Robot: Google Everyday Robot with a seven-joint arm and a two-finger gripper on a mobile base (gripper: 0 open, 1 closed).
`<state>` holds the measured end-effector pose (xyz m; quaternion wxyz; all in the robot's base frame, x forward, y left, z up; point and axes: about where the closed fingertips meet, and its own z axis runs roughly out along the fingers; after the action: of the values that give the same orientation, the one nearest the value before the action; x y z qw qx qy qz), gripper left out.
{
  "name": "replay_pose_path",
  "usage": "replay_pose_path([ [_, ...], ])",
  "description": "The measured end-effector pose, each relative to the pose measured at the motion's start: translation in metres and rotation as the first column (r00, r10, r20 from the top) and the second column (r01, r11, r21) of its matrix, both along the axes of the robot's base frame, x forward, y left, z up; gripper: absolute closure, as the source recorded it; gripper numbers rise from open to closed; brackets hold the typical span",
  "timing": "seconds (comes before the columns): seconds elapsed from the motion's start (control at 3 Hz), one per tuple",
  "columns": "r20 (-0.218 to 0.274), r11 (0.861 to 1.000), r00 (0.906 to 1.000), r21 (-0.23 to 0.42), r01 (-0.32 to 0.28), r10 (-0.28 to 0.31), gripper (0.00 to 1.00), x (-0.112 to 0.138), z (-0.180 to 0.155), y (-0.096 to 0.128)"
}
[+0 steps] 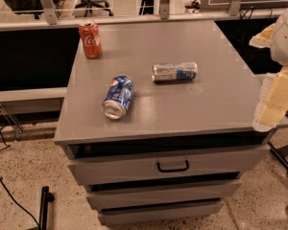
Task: Pick pepsi can
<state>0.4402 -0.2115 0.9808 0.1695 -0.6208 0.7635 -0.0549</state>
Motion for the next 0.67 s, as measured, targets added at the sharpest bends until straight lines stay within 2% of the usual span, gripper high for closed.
replay_pose_path([
  [0.33, 0.057, 0.988, 0.9888, -0.074, -0.133, 0.138, 0.0, 0.017, 0.004, 0.017],
  [0.67, 0.057, 0.923, 0.9331, -0.182, -0.34, 0.355, 0.0, 0.043, -0.001, 0.046],
])
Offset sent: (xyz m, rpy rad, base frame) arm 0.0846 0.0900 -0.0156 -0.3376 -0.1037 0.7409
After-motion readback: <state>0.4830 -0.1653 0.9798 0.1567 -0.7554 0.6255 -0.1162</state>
